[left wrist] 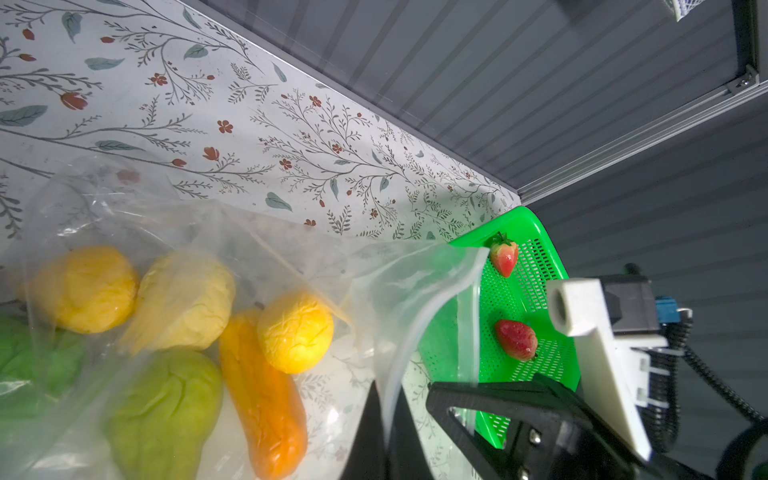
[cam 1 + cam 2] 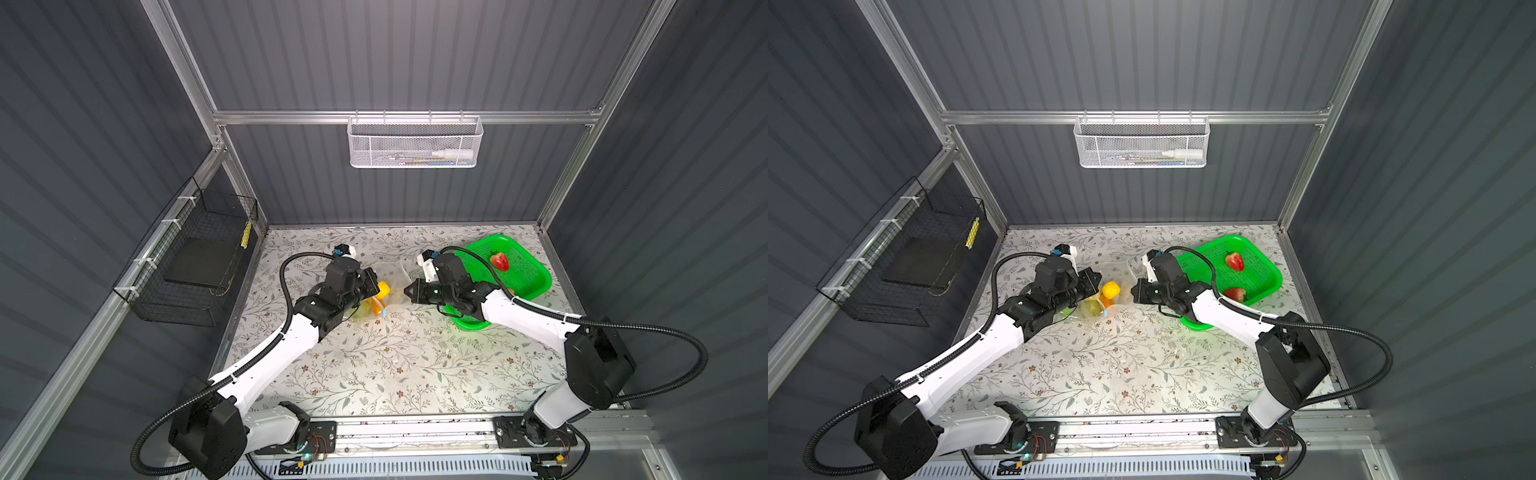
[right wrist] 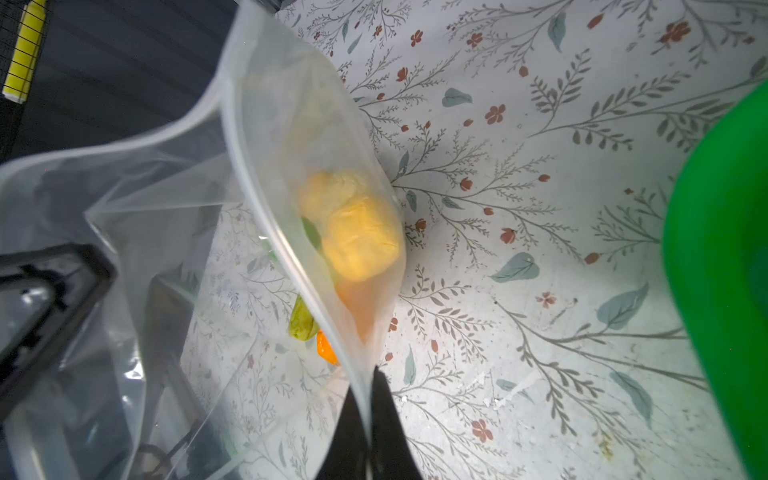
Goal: Place the food in the zip-top bag and seal the zipper
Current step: 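Pull the bag toward the robot with the left gripper while the right gripper withdraws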
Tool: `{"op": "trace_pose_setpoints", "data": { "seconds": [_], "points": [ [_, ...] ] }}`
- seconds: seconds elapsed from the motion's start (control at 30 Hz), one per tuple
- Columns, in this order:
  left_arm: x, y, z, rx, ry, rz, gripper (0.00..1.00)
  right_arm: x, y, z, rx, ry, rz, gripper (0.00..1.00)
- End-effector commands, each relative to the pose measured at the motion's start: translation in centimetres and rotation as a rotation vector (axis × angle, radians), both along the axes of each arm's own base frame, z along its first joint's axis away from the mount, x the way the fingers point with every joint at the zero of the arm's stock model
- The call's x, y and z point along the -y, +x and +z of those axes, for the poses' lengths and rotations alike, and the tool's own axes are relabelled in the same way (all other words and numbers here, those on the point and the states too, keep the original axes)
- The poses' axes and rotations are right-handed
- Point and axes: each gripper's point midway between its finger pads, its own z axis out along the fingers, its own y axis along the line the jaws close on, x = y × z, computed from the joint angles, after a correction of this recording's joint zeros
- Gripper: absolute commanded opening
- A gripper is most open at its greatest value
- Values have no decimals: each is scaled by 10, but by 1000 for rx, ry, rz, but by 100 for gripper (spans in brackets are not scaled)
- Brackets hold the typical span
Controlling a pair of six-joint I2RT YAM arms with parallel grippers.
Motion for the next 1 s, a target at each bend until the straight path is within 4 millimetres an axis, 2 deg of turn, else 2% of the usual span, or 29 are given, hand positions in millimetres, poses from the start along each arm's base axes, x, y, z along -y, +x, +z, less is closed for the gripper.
{"op": "trace_pose_setpoints", "data": {
  "seconds": [0.0,0.1,0.27,0.4,0.5,0.7,0.8,0.97],
  "points": [
    [-9,-1,28,71,33,17,0,-8,7,52,114,55,27,0],
    [-17,-1,54,135,56,39,0,-16,9,84,172,84,70,0],
    [-40,-6,111,278,74,109,0,-20,13,141,295,81,118,0],
    [-59,-16,141,357,69,170,0,-17,12,164,358,75,125,0],
    [-71,-23,156,401,62,206,0,-14,15,159,352,57,112,0],
    [-79,-30,162,426,62,224,0,-22,16,124,217,84,151,2],
    [-74,-26,151,398,65,207,0,-27,18,107,163,81,163,3],
    [-59,-19,114,308,47,170,0,-26,21,80,91,65,160,4]
  ]
}}
